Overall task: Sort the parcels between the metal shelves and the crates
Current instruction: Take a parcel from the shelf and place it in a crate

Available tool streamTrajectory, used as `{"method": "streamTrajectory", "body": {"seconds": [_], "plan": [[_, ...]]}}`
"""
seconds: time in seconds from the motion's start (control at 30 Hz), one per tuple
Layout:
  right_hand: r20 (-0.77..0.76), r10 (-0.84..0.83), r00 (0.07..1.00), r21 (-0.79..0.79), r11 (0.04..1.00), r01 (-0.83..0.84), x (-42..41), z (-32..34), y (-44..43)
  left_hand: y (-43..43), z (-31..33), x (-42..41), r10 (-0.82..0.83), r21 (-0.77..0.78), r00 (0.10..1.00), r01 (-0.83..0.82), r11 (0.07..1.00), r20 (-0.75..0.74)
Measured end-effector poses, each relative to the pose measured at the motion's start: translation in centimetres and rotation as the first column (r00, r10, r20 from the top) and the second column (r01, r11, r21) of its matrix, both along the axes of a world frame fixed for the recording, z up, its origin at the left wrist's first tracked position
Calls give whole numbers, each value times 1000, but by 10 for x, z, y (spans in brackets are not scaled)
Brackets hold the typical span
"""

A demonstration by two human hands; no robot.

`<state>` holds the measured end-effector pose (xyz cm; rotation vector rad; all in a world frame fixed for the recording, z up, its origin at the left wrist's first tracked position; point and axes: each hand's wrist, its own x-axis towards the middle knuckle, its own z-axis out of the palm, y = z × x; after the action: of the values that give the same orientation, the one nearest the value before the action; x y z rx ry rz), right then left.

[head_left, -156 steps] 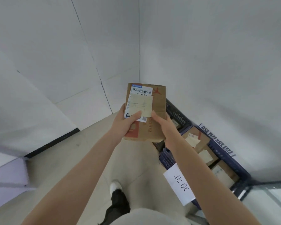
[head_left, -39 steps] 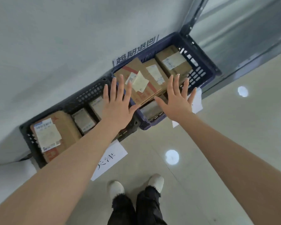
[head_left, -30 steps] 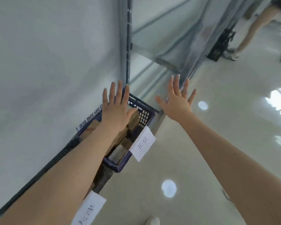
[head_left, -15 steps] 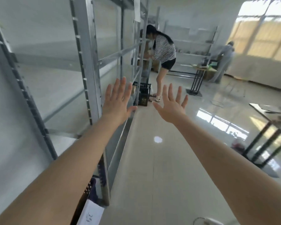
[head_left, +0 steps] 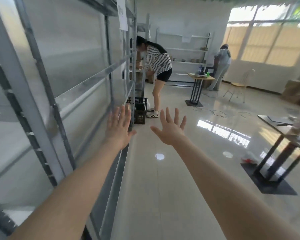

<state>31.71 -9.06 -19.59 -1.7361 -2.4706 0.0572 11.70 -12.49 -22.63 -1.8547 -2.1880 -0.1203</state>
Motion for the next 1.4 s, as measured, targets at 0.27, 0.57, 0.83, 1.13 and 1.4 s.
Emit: {"method": "streamTrajectory", "body": {"seconds": [0.27, 0.57, 0.83, 1.13, 1.4], "plan": [[43, -44, 998, -32, 998, 45, -15, -11, 142, 144, -26, -15, -37, -28, 999, 37, 999, 8], [27, 64, 998, -72, 995, -62, -16, -39, 336, 311, -44, -35, 89, -106, 996, -89, 990, -3], [50, 124, 991, -159, 981, -114, -33, -71, 511, 455, -60, -51, 171, -161, 985, -169, 972, -4], [1, 151, 988, -111, 982, -150, -87, -93, 715, 666, -90, -109, 225, -163, 974, -224, 961, -12], [9, 144, 990, -205, 969, -139, -95, -111, 886, 823, -108, -118, 242, -238, 970, -234, 943, 8]]}}
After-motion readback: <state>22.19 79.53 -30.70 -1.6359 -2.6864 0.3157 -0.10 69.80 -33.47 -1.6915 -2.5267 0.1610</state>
